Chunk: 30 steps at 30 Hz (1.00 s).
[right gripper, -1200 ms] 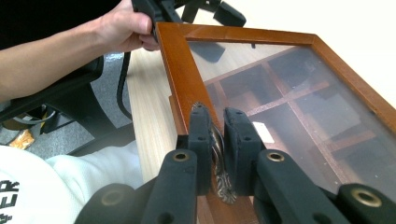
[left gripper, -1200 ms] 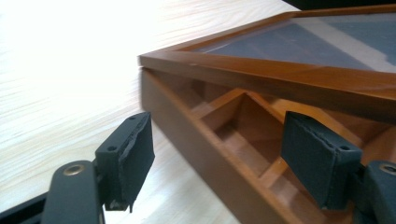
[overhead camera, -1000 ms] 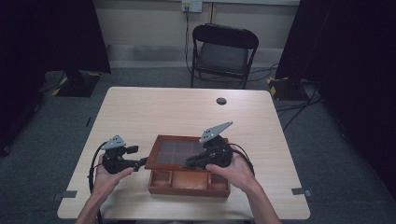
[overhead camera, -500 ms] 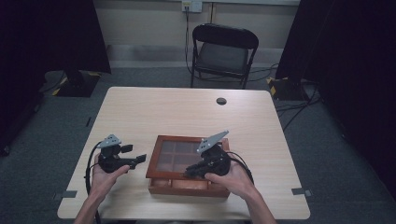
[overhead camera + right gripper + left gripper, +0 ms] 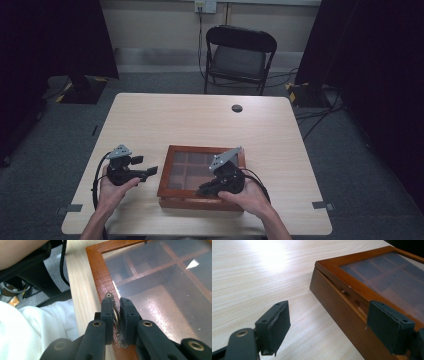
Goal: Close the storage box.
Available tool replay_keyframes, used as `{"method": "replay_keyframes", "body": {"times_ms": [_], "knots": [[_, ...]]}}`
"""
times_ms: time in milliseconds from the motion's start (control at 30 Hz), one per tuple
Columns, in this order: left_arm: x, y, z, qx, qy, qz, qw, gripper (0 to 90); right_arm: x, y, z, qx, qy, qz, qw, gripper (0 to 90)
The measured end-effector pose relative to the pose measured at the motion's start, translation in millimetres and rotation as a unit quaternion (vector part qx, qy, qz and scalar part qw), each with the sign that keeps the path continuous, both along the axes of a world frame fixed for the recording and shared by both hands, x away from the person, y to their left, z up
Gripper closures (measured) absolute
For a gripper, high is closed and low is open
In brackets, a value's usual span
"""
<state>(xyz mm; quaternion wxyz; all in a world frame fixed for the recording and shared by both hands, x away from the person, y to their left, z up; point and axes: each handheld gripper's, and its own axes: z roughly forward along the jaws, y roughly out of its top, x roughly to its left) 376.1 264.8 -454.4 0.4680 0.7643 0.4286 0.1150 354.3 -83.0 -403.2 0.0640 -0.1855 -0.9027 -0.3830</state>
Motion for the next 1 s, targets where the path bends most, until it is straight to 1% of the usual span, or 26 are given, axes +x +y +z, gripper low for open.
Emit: {"method": "replay_keyframes", "body": {"times_ms": [33, 100, 133, 233, 267, 300, 400, 433, 467, 567, 600, 733, 800, 833, 900, 933, 967, 1000], "knots": [[0.0, 0.2, 0.1, 0.001, 0.000, 0.000, 1.0000, 18.6, -0.5, 0.3, -1.5, -0.005, -0.001, -0.002, 1.0000, 82.1], [0.0, 0.3, 0.0, 0.000, 0.000, -0.001, 1.0000, 18.6, -0.9, 0.8, -3.4, -0.006, 0.002, -0.001, 1.0000, 82.1], [0.0, 0.3, -0.1, 0.000, 0.000, -0.001, 1.0000, 18.7, -1.1, 1.6, -5.5, -0.011, 0.002, -0.001, 0.9999, 82.2], [-0.1, -0.4, -0.3, -0.002, 0.001, -0.001, 1.0000, 18.7, -1.2, 2.3, -7.7, -0.015, 0.004, 0.001, 0.9999, 82.2], [-0.1, -0.9, -0.4, -0.002, 0.001, -0.003, 1.0000, 18.6, -1.4, 3.6, -11.1, -0.021, 0.005, 0.003, 0.9998, 82.3], [0.0, -0.9, -0.3, 0.002, 0.001, -0.005, 1.0000, 18.7, -1.2, 4.1, -13.0, -0.024, 0.005, 0.004, 0.9997, 82.3], [-0.3, -1.6, -0.4, 0.002, 0.001, -0.003, 1.0000, 18.6, -1.1, 4.9, -17.1, -0.024, 0.011, 0.004, 0.9996, 82.4], [-0.2, -1.6, -0.5, 0.002, 0.001, -0.003, 1.0000, 18.6, -0.5, 5.0, -18.2, -0.019, 0.010, 0.008, 0.9997, 82.4], [0.0, -1.5, -0.5, 0.003, 0.000, -0.004, 1.0000, 18.7, -0.9, 4.6, -17.7, -0.024, 0.012, 0.004, 0.9996, 82.4], [0.1, -1.8, -1.0, 0.004, 0.001, -0.005, 1.0000, 18.7, -0.5, 5.0, -19.5, -0.023, 0.015, 0.007, 0.9996, 82.5], [0.0, -2.3, -1.2, 0.004, 0.002, -0.005, 1.0000, 18.7, -0.8, 5.4, -20.2, -0.028, 0.015, 0.006, 0.9995, 82.4], [-0.5, -3.9, -1.6, 0.003, 0.003, -0.007, 1.0000, 18.8, -0.7, 5.3, -21.6, -0.025, 0.013, 0.010, 0.9996, 82.5], [-0.3, -4.3, -2.0, 0.006, 0.004, -0.008, 0.9999, 18.9, 0.0, 5.0, -21.8, -0.025, 0.016, 0.010, 0.9995, 82.2], [-0.2, -4.7, -2.2, 0.007, 0.004, -0.007, 0.9999, 19.0, 1.0, 4.8, -22.5, -0.020, 0.018, 0.009, 0.9996, 79.2], [-0.2, -4.7, -2.2, 0.011, 0.004, -0.008, 0.9999, 19.4, 2.0, 2.8, -23.3, -0.018, 0.017, -0.001, 0.9997, 69.7], [-0.3, -4.5, -2.2, 0.014, 0.003, -0.006, 0.9999, 19.4, 3.2, 0.8, -23.1, -0.003, 0.016, -0.004, 0.9999, 61.9], [-0.1, -3.9, -2.2, 0.021, 0.001, -0.006, 0.9998, 19.6, 4.5, -2.4, -21.2, 0.008, 0.014, -0.018, 0.9997, 57.5], [0.1, -3.9, -2.8, 0.022, 0.001, -0.002, 0.9998, 19.9, 5.8, -6.8, -18.2, 0.019, 0.007, -0.028, 0.9994, 57.0]]}}
